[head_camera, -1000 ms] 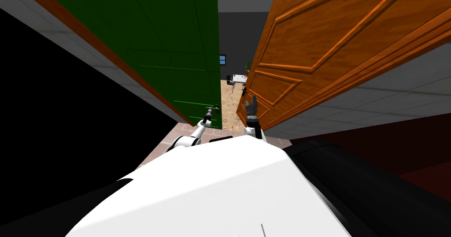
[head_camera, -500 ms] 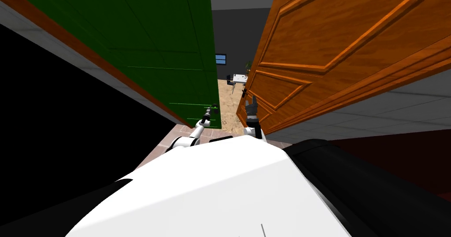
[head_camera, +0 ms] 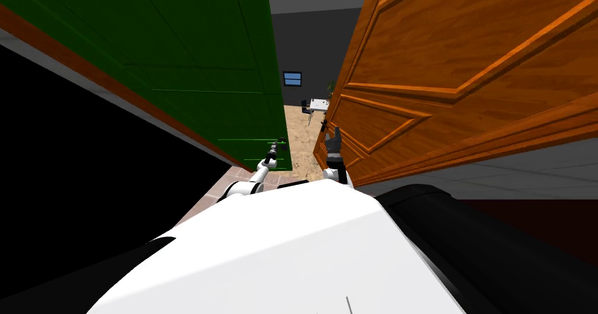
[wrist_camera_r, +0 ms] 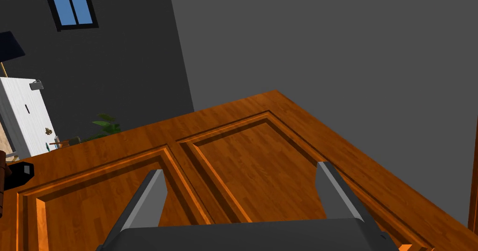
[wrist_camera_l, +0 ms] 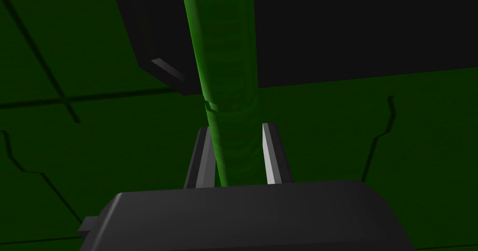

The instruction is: Push the door open

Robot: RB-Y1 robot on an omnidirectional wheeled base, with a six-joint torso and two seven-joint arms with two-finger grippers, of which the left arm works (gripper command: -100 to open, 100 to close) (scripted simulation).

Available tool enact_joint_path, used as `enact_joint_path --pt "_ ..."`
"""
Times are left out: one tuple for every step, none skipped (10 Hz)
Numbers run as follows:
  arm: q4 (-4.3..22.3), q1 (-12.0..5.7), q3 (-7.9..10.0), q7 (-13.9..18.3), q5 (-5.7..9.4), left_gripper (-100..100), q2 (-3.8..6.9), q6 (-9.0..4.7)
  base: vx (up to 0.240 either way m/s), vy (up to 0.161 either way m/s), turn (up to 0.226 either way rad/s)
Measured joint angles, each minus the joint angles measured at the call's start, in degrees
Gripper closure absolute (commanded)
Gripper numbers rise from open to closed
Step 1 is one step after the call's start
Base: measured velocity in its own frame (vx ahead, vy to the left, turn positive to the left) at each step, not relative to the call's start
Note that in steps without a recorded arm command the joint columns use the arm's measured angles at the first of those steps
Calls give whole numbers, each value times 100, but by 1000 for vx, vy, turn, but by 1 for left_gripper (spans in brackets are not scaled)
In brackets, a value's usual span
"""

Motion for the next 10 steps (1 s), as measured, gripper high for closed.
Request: enact_joint_path --pt "-180 98 74 -49 21 100 3 98 123 -101 50" --pt "-315 151 99 -67 29 100 31 183 47 -29 -6" --pt "-135 13 133 -60 47 100 55 110 80 -88 36" --pt "200 -147 207 -57 84 100 87 -71 104 -110 57" --pt "169 -101 242 -66 96 100 102 -81 63 -51 38" --pt "18 -8 248 -81 92 100 106 -17 99 -75 81" --pt "108 -44 318 -105 121 100 121 -26 124 -123 75" --pt "35 18 354 -102 137 100 164 10 131 -140 66" --pt "94 -1 410 -115 158 100 186 -6 122 -167 89" --pt "93 9 484 -150 182 100 206 -29 143 -158 73"
